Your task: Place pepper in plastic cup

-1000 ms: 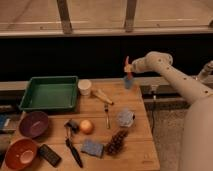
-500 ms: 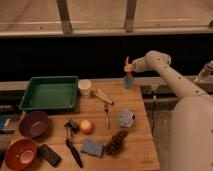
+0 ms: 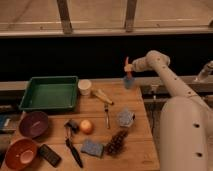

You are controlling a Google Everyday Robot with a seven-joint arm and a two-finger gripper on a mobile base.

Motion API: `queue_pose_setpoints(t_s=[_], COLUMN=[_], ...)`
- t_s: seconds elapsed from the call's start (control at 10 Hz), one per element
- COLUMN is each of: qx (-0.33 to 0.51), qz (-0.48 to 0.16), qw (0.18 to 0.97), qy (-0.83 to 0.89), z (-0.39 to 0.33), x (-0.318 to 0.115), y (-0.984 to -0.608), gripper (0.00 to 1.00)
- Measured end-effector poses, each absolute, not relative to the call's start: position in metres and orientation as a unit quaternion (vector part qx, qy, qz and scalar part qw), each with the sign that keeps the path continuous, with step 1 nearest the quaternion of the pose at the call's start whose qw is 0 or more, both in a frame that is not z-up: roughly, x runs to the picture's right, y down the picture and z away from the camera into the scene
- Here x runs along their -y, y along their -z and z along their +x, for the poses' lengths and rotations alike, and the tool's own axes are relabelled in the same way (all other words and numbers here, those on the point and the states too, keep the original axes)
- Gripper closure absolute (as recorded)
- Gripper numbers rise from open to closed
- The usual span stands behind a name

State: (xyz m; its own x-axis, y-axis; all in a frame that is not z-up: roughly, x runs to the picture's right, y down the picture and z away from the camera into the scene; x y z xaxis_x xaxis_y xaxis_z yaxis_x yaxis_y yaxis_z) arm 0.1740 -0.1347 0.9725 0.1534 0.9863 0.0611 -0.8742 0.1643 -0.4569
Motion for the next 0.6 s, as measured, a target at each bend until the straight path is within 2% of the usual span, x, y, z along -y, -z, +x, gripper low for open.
queue_pose_setpoints(t_s=[0.3,0.4,0.6], qx=[0.180,0.181,0.185], qz=[-0.161,-0.164,-0.171], qw=[0.733,0.731,0.728], qy=[-0.636,-0.637,-0.638], z=[0.186,0.186,0.182], x=[0.131,0.128,0.124], y=[-0.981,-0.984,-0.987], gripper=[1.00,0.96,0.80])
